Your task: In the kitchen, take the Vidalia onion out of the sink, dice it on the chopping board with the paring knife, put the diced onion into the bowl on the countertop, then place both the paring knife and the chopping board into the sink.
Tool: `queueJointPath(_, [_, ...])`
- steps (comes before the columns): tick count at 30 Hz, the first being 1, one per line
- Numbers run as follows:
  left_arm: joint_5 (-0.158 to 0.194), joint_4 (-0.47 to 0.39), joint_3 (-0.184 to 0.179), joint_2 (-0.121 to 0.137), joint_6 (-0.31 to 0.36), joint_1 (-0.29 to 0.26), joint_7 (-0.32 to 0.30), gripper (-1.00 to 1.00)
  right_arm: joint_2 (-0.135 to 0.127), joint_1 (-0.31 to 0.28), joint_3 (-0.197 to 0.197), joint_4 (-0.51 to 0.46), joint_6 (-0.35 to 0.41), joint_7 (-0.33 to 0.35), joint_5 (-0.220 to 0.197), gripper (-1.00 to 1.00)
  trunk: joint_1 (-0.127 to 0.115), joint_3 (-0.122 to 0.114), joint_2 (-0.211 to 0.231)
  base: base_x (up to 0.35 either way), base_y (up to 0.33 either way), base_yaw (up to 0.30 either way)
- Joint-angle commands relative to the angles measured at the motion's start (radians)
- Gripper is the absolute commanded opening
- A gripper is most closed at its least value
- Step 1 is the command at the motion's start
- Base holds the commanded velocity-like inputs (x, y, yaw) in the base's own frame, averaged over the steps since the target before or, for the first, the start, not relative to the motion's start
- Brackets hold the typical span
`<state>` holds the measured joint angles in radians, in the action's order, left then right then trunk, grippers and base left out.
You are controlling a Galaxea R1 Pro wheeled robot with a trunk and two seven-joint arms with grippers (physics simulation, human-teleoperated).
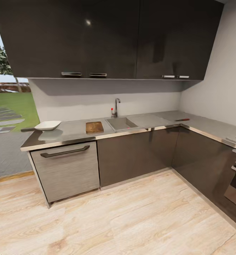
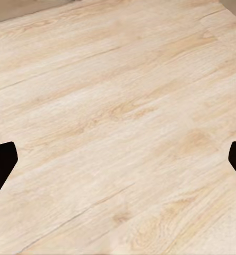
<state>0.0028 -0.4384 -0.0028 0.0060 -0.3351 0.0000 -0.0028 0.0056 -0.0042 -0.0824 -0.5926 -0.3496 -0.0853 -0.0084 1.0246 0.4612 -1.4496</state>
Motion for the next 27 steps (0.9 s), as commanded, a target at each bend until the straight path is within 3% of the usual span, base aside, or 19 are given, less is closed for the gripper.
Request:
queueJointPath(1, [0.000,-0.001,0.000,0.000,-0.001,0.000,0.000,1.00,0.001,0.000,-0.002,0.000,-0.003,0.000,-0.001,1.00,0.000,0.001,0.000,0.206,-0.160,0.254])
queueJointPath(27, [0.000,0.000,0.000,0.000,-0.002,0.000,0.000,1.00,0.002,0.000,-0.002,0.000,-0.004,0.000,-0.001,1.00,0.000,0.001,0.000,0.206,-0.160,0.254])
